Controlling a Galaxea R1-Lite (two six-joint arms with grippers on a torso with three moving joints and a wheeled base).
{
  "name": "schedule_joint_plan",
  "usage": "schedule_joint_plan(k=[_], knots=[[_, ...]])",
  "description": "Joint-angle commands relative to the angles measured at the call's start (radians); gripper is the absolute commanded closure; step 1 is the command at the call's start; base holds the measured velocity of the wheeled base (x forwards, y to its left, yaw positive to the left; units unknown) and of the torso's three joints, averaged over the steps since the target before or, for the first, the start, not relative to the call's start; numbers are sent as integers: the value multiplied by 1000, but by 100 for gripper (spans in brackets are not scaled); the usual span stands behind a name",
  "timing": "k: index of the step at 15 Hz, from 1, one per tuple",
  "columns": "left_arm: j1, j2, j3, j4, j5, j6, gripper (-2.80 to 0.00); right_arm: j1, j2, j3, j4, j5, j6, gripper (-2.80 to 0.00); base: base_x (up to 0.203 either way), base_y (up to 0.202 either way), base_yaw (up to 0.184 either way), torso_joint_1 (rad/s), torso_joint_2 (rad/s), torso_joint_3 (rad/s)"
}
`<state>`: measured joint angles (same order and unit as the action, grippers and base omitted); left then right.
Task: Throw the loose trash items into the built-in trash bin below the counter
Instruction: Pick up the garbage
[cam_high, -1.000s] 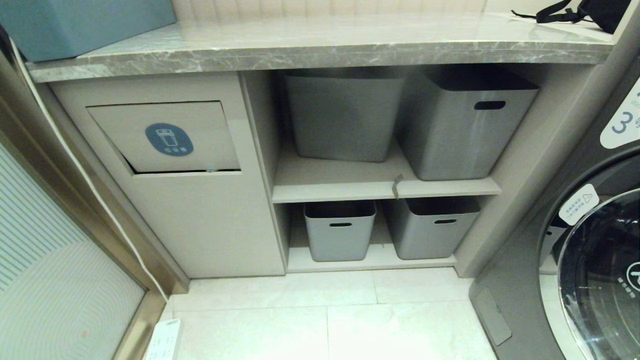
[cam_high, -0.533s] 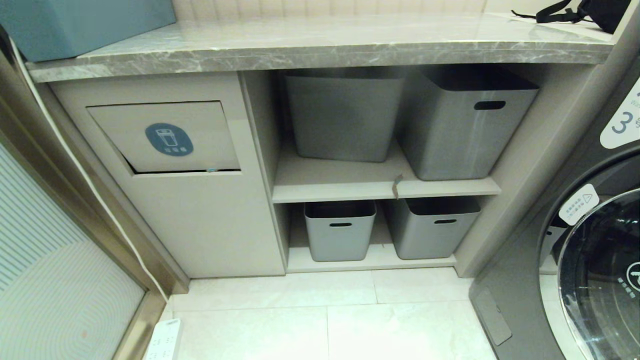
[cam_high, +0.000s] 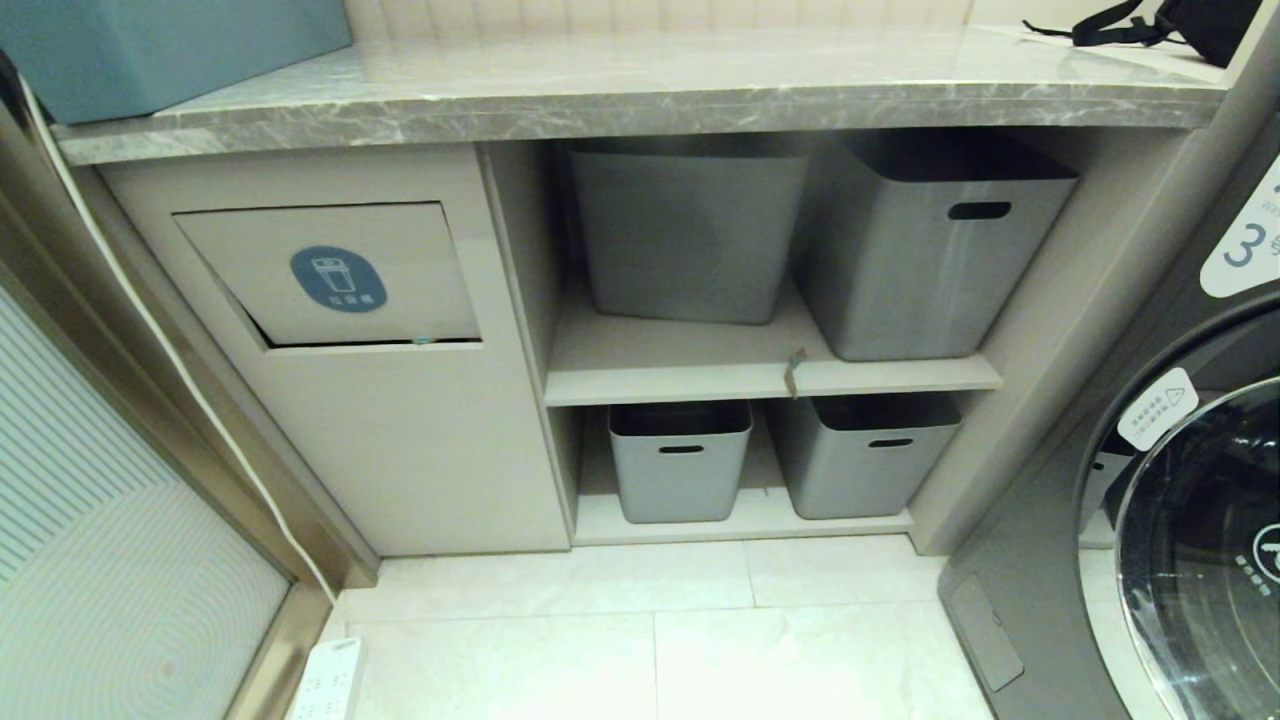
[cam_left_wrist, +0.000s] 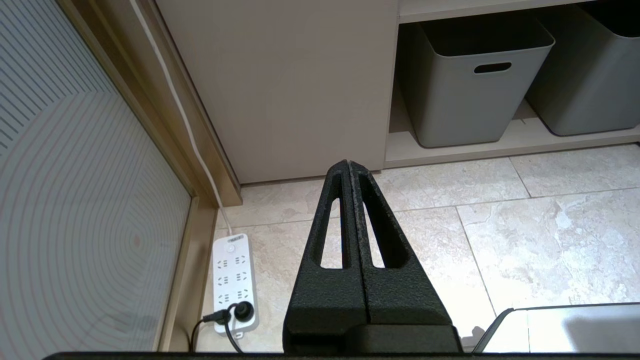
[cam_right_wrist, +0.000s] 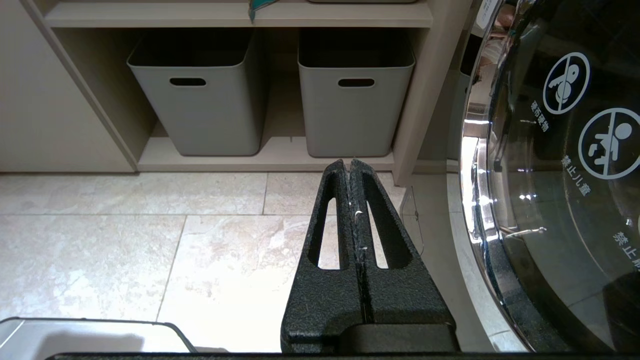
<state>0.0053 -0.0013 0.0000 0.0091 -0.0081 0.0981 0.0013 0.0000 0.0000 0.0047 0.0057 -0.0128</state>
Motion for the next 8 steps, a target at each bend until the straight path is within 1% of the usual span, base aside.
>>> schedule_joint_plan(k=[1, 5, 8], knots=[[1, 0, 0, 0, 0, -1, 0, 0, 0, 0, 0, 0, -1, 0, 0, 0, 0, 0, 0, 0], [1, 0, 0, -4, 5, -28, 0, 0, 0, 0, 0, 3, -10, 0, 0, 0, 0, 0, 0, 0], [1, 0, 0, -1, 2, -16, 0, 0, 0, 0, 0, 0, 0, 0, 0, 0, 0, 0, 0, 0]])
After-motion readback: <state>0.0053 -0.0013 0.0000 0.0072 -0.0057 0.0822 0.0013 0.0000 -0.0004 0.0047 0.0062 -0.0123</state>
